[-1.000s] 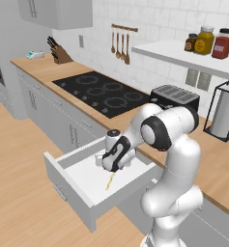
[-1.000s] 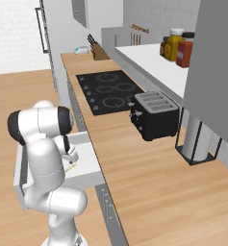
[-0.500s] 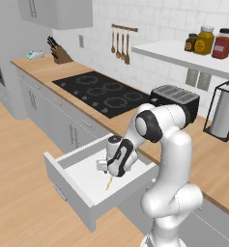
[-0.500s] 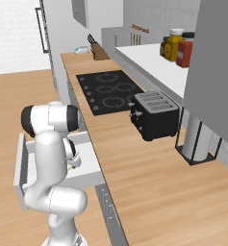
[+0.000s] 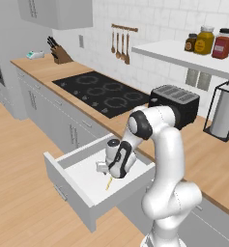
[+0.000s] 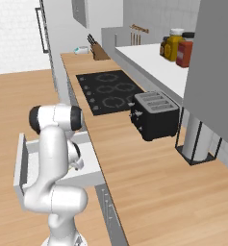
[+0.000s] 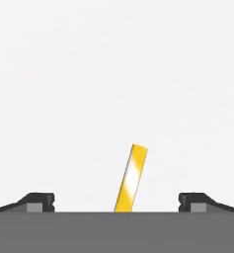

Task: Take a straw from the drawer in front and place it inside the glass cup on the dining counter.

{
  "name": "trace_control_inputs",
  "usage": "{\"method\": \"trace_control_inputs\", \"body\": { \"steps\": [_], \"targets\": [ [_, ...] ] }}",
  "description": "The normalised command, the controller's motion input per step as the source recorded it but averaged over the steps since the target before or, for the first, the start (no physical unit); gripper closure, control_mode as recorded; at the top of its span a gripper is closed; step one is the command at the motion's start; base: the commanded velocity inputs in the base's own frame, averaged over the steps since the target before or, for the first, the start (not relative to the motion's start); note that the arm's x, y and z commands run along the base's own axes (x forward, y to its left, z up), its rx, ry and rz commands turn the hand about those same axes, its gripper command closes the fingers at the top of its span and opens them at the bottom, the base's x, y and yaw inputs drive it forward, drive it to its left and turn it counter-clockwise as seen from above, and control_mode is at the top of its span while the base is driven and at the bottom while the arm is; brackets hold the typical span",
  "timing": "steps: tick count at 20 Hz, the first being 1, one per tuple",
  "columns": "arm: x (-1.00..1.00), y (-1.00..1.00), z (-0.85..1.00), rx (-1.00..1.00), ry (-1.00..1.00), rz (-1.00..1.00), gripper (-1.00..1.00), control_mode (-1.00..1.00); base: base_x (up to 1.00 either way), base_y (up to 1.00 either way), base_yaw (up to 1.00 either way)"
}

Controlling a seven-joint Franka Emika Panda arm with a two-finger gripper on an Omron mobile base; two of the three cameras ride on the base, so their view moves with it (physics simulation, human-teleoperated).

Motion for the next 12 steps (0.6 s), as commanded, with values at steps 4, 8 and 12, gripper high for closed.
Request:
{"method": "trace_control_inputs", "body": {
  "steps": [4,8,12],
  "targets": [
    [0.01,0.00,-0.32,0.00,0.02,-0.01,-1.00,-1.00,0.00,0.00,0.00],
    [0.00,0.00,-0.36,0.00,0.03,-0.01,1.00,-1.00,0.00,0.00,0.00],
    [0.00,0.00,-0.31,0.00,0.02,-0.01,1.00,-1.00,0.00,0.00,0.00]
  ]
}}
